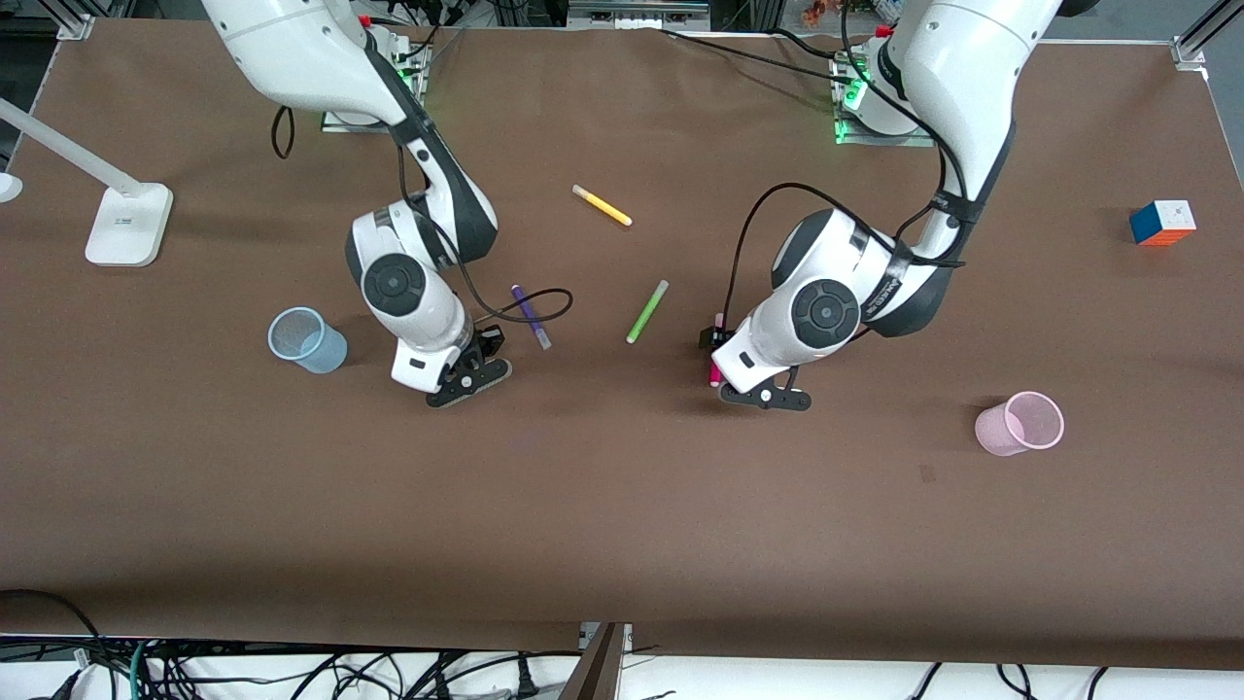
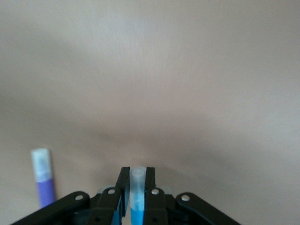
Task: Place pink and blue markers in matching cups
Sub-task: 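Carry the blue marker over the blue cup with the right gripper, then open the right gripper to drop the blue marker into the blue cup, then carry the pink marker to the pink cup while the right gripper withdraws, then lower the pink marker into the pink cup and open the left gripper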
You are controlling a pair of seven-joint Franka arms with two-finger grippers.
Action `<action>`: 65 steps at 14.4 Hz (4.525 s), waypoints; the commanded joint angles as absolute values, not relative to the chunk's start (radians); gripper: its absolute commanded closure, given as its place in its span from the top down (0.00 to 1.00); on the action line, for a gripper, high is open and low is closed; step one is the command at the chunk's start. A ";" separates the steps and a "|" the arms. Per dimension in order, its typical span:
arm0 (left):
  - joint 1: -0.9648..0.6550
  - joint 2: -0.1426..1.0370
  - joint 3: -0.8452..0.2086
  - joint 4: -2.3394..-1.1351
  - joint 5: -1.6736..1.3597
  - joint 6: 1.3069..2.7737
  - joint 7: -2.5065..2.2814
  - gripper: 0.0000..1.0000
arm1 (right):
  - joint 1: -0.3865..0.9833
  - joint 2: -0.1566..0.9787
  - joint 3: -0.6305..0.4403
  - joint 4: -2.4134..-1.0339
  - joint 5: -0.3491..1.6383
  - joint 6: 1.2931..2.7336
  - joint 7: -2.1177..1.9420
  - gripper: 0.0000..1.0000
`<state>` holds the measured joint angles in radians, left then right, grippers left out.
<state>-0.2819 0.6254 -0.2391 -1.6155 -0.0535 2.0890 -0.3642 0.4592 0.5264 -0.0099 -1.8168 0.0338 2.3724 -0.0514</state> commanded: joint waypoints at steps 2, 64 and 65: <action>-0.311 0.637 -0.233 -1.702 -0.032 2.232 -0.376 1.00 | 0.451 0.349 -0.011 -1.838 0.044 2.315 -0.173 0.00; 0.440 0.494 -0.236 -1.721 -0.498 2.290 1.684 0.00 | 0.037 -0.013 -0.078 -1.595 0.005 1.436 -0.054 1.00; 0.455 0.508 -0.236 -1.723 -0.537 2.290 1.739 0.00 | 0.023 -0.038 -0.078 -1.595 0.006 1.430 -0.058 1.00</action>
